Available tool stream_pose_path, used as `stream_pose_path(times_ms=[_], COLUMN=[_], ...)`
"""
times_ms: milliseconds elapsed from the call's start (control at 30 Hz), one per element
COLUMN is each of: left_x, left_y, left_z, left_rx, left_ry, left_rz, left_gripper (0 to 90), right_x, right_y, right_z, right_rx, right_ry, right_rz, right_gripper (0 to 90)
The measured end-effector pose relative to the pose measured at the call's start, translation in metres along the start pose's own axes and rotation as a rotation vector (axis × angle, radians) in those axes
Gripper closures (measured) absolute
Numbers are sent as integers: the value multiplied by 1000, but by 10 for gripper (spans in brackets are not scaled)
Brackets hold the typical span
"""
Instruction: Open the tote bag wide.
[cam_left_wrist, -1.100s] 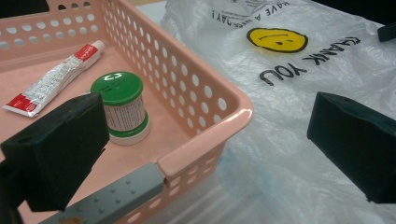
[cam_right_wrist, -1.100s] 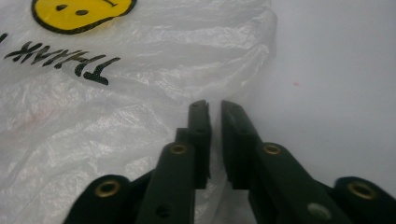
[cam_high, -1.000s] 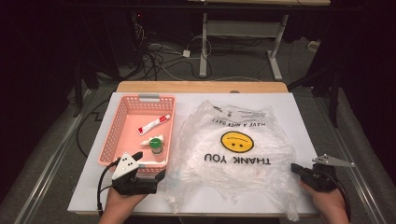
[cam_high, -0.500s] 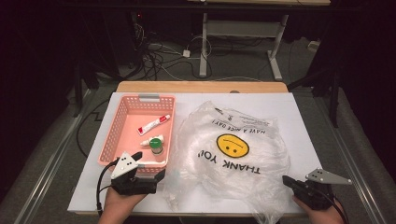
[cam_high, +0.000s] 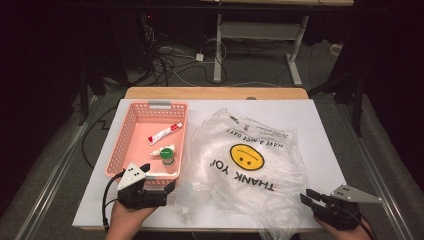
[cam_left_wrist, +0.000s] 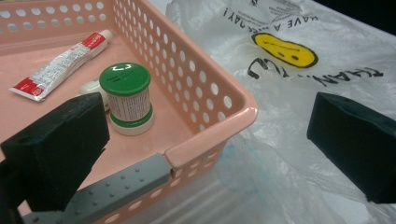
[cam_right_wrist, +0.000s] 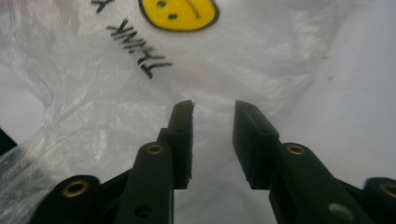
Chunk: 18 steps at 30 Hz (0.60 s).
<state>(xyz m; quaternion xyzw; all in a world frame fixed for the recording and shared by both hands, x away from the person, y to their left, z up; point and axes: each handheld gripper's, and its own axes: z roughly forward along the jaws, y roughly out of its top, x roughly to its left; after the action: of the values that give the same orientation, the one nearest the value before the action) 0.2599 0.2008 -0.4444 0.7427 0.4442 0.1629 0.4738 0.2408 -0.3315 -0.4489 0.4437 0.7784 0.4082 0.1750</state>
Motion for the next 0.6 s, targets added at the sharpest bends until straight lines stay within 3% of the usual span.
stream_pose_path(times_ms=[133, 167, 267, 367, 533, 567, 600], left_x=[2, 3, 3, 3, 3, 3, 3], left_y=[1, 1, 2, 2, 3, 3, 2], left_z=[0, 0, 1, 2, -1, -2, -2], left_rx=[0, 2, 10, 18, 9, 8, 6], left_ry=[0, -3, -3, -10, -21, -27, -32], left_rz=[11, 15, 31, 34, 34, 33, 31], left_gripper=[0, 0, 0, 0, 0, 0, 0], right_x=[-5, -10, -16, -28, -53, -63, -63], right_y=[4, 7, 14, 28, 54, 67, 67], right_z=[-4, -1, 5, 19, 48, 62, 62], right_rx=[-49, -52, -50, -56, -46, -37, -37], right_ry=[-9, -15, -29, -39, -70, -82, -82], right_rz=[1, 1, -8, -6, 0, 13, 13], right_gripper=[575, 521, 497, 440, 431, 431, 431])
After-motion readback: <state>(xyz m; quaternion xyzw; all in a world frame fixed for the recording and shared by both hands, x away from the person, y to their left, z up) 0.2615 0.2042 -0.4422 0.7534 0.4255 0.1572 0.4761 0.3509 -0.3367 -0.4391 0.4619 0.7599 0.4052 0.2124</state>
